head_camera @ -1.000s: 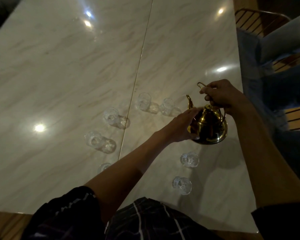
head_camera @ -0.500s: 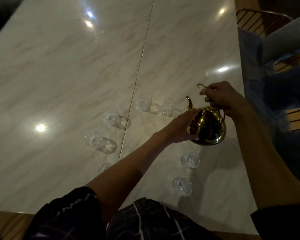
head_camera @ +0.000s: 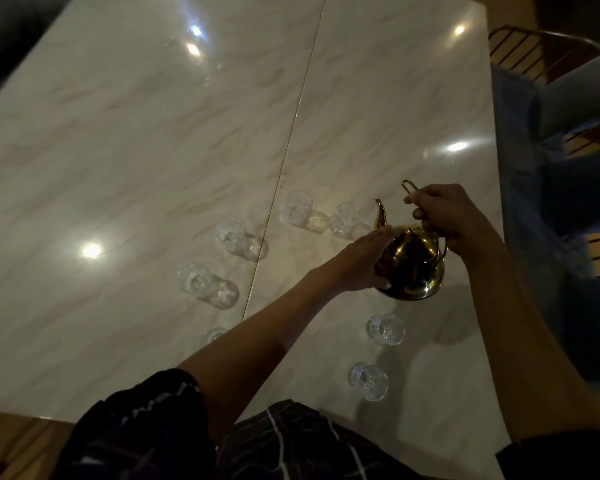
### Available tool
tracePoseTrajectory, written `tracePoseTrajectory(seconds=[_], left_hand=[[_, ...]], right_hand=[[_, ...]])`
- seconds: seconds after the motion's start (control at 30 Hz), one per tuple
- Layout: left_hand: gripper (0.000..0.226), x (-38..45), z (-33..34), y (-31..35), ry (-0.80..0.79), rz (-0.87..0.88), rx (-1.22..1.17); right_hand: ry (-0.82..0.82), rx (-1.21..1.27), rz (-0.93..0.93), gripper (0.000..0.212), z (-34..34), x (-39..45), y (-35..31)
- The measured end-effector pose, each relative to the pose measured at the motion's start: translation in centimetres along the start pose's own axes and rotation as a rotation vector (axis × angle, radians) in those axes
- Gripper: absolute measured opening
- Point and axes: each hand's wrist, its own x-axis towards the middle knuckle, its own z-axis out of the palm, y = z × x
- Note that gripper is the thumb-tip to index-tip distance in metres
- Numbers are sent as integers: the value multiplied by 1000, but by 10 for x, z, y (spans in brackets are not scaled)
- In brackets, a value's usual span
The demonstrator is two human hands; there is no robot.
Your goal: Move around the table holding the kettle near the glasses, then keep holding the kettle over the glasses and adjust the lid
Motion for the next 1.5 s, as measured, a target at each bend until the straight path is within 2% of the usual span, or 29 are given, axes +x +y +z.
tracePoseTrajectory(seconds=[0.5, 0.8, 0.97, 1.5], left_hand=[[105, -59, -34, -25, 44, -43, 102], [100, -81, -61, -41, 91, -44, 42], [109, -82, -67, -45, 82, -71, 28], [102, -73, -70, -41, 133, -49, -82]], right_hand=[[-69, 79, -42, 17, 62, -14, -16], [-123, 53, -47, 21, 92, -13, -44], [-128, 0, -27, 21, 99, -4, -57], [-126, -91, 9, 21, 100, 5, -75]])
